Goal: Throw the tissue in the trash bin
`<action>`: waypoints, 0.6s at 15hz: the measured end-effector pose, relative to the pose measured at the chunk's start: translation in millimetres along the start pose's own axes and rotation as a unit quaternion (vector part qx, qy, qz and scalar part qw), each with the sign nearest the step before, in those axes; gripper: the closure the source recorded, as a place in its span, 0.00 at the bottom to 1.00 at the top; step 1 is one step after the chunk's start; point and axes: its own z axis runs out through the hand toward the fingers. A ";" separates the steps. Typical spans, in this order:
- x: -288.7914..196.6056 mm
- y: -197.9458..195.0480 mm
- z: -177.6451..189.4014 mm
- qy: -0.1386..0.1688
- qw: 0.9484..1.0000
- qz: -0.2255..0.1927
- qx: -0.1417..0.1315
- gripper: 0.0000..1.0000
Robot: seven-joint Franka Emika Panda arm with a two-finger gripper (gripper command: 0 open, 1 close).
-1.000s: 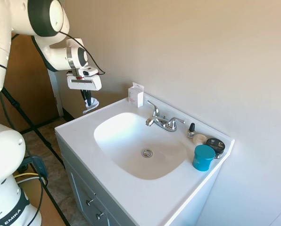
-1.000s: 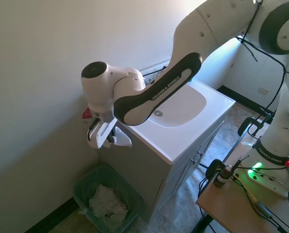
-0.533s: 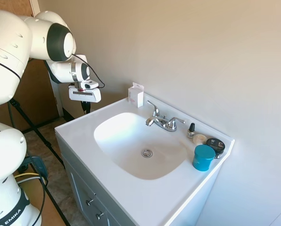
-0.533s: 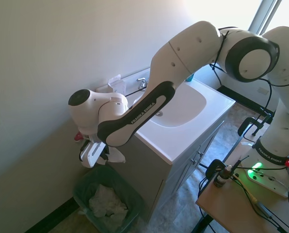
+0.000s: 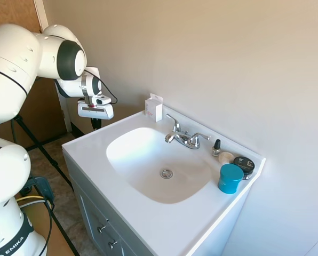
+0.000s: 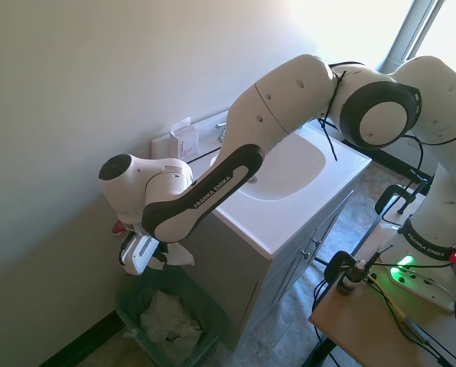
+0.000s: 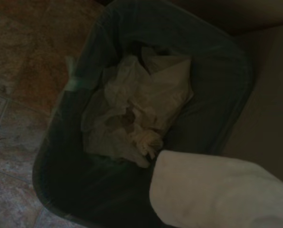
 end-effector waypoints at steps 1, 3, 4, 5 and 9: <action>0.7 0.0 -0.6 -0.001 1.000 0.001 0.000 0.00; 1.6 0.4 -0.7 -0.002 1.000 0.001 0.000 0.00; 2.1 0.8 -0.5 -0.002 1.000 0.002 -0.001 0.00; 2.3 1.2 -0.2 -0.003 1.000 0.002 -0.002 0.00; 2.8 2.1 -3.4 -0.006 1.000 -0.002 -0.003 0.00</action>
